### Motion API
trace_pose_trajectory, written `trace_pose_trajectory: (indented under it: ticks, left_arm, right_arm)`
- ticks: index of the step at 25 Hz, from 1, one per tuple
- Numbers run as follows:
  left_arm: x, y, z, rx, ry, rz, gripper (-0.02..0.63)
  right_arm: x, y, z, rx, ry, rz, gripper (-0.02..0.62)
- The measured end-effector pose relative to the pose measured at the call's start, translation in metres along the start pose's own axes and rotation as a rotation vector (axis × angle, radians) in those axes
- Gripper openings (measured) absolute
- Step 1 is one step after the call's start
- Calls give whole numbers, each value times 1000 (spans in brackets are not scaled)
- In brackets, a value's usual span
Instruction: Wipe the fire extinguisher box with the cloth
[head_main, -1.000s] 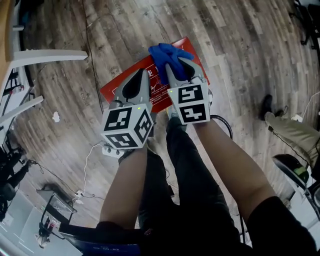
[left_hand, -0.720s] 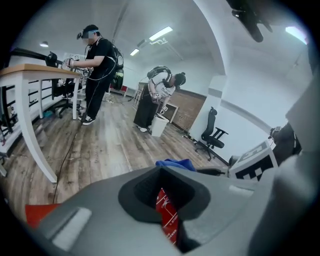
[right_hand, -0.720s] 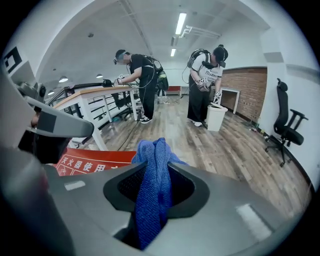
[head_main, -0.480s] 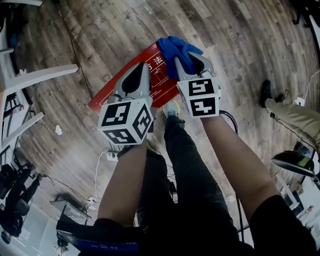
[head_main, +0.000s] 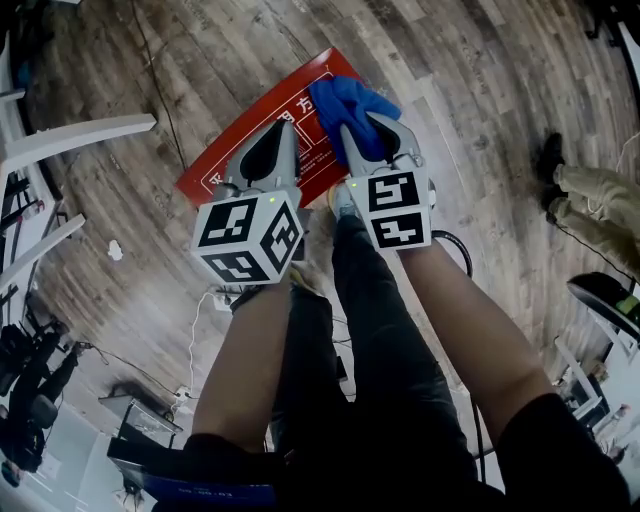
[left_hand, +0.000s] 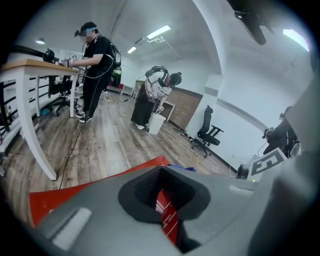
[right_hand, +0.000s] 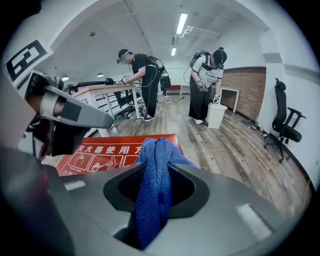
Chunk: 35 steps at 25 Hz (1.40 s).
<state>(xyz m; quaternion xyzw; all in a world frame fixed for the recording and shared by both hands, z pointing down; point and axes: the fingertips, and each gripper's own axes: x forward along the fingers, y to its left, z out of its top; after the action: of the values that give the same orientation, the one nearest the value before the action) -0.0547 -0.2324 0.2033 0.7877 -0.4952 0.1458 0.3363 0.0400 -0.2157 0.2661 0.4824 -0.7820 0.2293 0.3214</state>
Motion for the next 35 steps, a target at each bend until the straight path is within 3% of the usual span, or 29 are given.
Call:
trace_pose_trajectory:
  ticks: [24, 30, 35]
  left_arm:
    - [-170, 113, -84, -63, -51, 108, 2]
    - [-197, 108, -98, -60, -73, 93, 2]
    - [-182, 80, -99, -70, -124, 91, 2]
  right_arm:
    - [-24, 257, -44, -104, -30, 196, 126]
    - [-37, 273, -59, -148, -29, 187, 126]
    - [-40, 224, -61, -128, -51, 142, 126]
